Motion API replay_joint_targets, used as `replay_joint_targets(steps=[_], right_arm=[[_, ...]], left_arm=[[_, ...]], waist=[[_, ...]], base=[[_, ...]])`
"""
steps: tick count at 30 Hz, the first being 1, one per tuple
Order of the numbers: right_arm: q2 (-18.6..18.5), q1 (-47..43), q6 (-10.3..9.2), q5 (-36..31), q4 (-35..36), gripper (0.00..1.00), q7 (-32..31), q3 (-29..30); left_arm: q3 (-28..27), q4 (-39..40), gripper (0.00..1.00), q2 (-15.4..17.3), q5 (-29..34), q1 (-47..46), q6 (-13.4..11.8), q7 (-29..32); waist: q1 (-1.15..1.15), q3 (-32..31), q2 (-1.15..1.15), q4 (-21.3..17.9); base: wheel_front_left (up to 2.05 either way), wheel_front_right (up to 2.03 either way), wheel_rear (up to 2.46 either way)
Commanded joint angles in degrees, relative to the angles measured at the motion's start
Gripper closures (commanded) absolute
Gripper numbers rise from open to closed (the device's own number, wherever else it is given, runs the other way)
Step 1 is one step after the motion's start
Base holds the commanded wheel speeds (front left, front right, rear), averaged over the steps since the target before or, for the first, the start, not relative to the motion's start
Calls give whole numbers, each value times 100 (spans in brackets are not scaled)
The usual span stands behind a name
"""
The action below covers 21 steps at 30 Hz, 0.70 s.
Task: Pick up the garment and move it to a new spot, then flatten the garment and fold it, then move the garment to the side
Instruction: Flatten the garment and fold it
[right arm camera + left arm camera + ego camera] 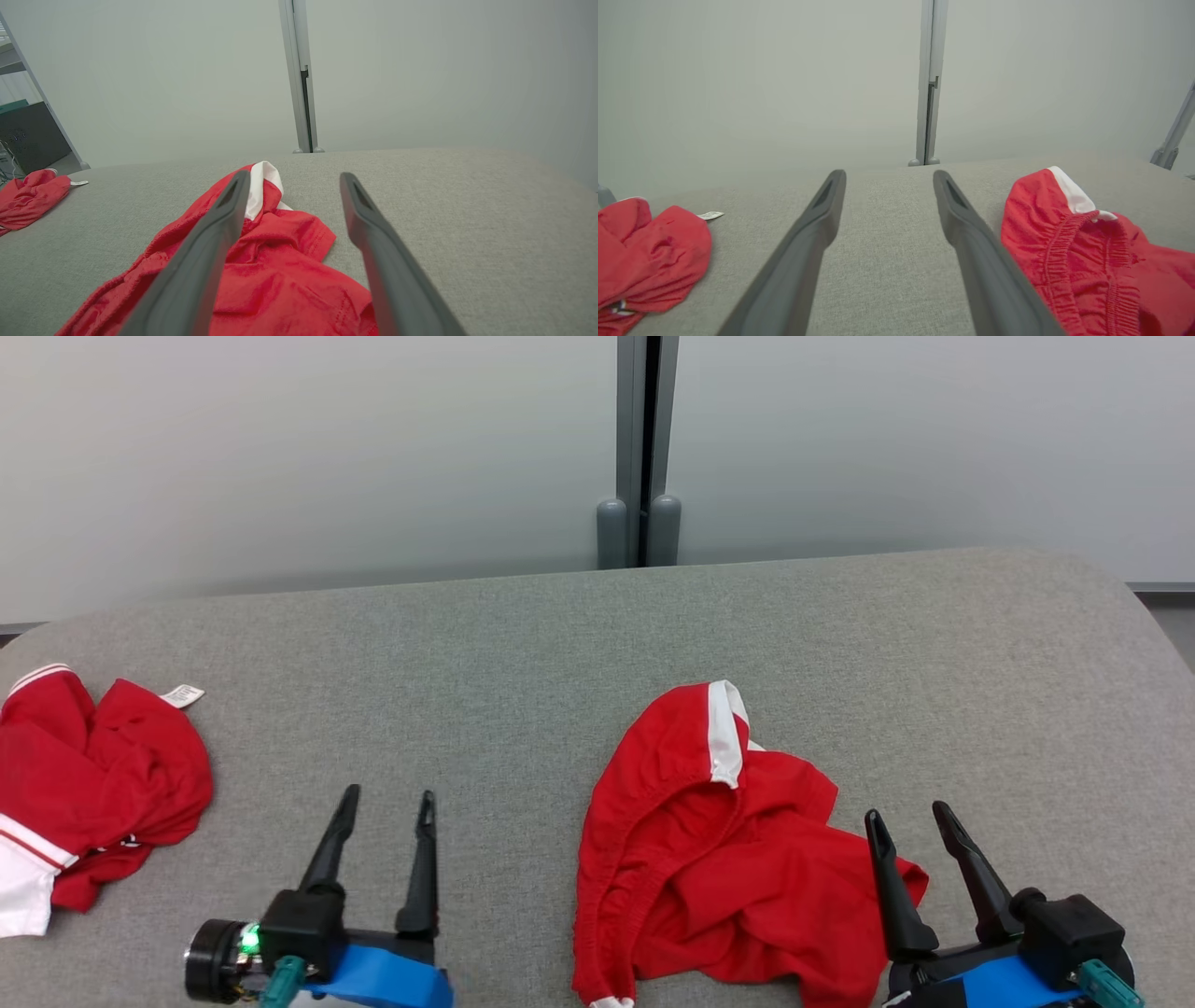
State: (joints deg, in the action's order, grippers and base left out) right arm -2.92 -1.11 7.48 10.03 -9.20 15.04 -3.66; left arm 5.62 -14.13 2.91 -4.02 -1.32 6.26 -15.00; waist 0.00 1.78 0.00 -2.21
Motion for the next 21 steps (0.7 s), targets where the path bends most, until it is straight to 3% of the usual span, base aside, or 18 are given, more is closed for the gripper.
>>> replay_joint_targets(steps=[1, 10, 15, 21], right_arm=[[2, -37, 3, 35, -19, 0, 21, -3], [2, -29, 3, 82, -69, 0, 21, -81], [1, 18, 3, 116, -74, 0, 21, -93], [0, 33, 3, 151, -83, 0, 21, -70]], left_arm=[[168, 31, 0, -4, 65, -87, 44, -27], [1736, -213, 0, 13, 172, -401, 129, -27], [2634, -571, 0, 199, -18, -621, 119, -28], [3272, -1052, 0, 439, -339, -761, 120, -23]], waist=[[0, -22, 0, -12], [0, -48, 0, -108], [0, 19, 0, -200], [0, 91, 0, -286]], base=[[0, 0, 0], [0, 0, 0], [0, 0, 0], [0, 0, 0]])
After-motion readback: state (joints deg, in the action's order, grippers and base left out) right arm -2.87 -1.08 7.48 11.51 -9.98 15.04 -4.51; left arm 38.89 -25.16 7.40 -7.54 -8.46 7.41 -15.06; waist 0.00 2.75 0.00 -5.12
